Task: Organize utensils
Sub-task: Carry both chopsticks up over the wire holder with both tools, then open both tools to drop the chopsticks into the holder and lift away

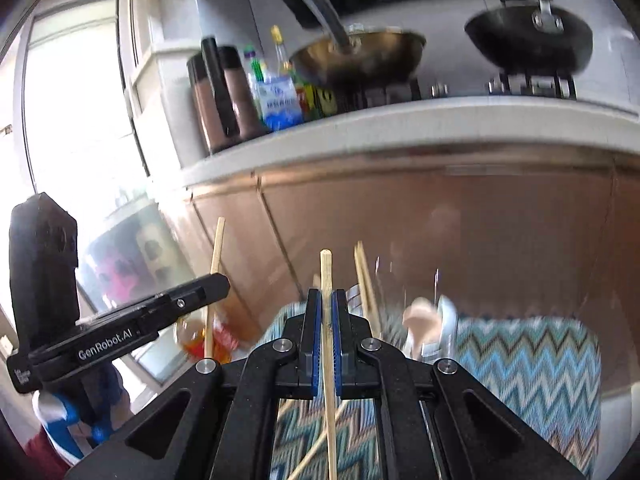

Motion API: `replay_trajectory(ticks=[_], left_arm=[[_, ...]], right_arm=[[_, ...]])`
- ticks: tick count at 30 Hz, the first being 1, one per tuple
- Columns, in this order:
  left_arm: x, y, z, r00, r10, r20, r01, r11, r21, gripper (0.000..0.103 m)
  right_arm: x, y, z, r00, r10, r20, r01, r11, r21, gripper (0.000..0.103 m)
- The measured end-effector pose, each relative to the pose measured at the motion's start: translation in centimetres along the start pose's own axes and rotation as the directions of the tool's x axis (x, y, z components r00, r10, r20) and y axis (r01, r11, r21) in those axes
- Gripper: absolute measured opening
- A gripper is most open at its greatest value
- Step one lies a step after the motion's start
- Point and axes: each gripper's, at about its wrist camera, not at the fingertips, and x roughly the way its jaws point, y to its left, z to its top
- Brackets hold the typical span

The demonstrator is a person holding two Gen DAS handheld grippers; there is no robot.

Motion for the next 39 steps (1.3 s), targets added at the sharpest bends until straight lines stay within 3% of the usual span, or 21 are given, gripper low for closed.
replay_trajectory(ticks=[5,10,13,22,29,34,39], left_arm=[[2.9,-0.1,2.6,0.989,0.027,0.145,-0.016,0.997,-0.073,0.004],[6.5,0.0,3.6,0.952,0.118,0.281,-0.079,0.986,-0.145,0.004],[8.4,0.4,3.4,0.934,0.162,0.318,-0.119,0.982,-0.149,0.004],[13.5,1.6,1.2,0.94,0.2,0.275,-0.159,0.973,-0.166,0.004],[15.0,2.3,-0.6,0.936,0.231,0.264,-0.191,0.967,-0.169,0.004],[14.7,2.7,-1.7,0.934,0.237,0.269,-0.197,0.966,-0.167,0.006],[13.0,3.0,-1.8,0.926,0.244,0.288,-0.199,0.964,-0.178,0.017]], right_arm=[[2.1,-1.6,3.3,0.99,0.016,0.137,-0.018,1.0,0.014,0.005],[5.0,-2.7,4.6,0.974,0.008,0.226,-0.007,1.0,-0.002,0.005],[6.8,-3.2,4.5,0.97,-0.006,0.242,0.012,1.0,-0.026,0.005],[10.8,-5.0,2.5,0.974,-0.005,0.226,0.012,1.0,-0.028,0.005],[12.0,-5.2,0.6,0.976,-0.029,0.214,0.041,0.998,-0.052,0.005],[12.3,-5.4,-0.6,0.981,-0.035,0.19,0.044,0.998,-0.043,0.008],[11.0,-5.3,-0.9,0.978,-0.041,0.203,0.049,0.998,-0.034,0.015]])
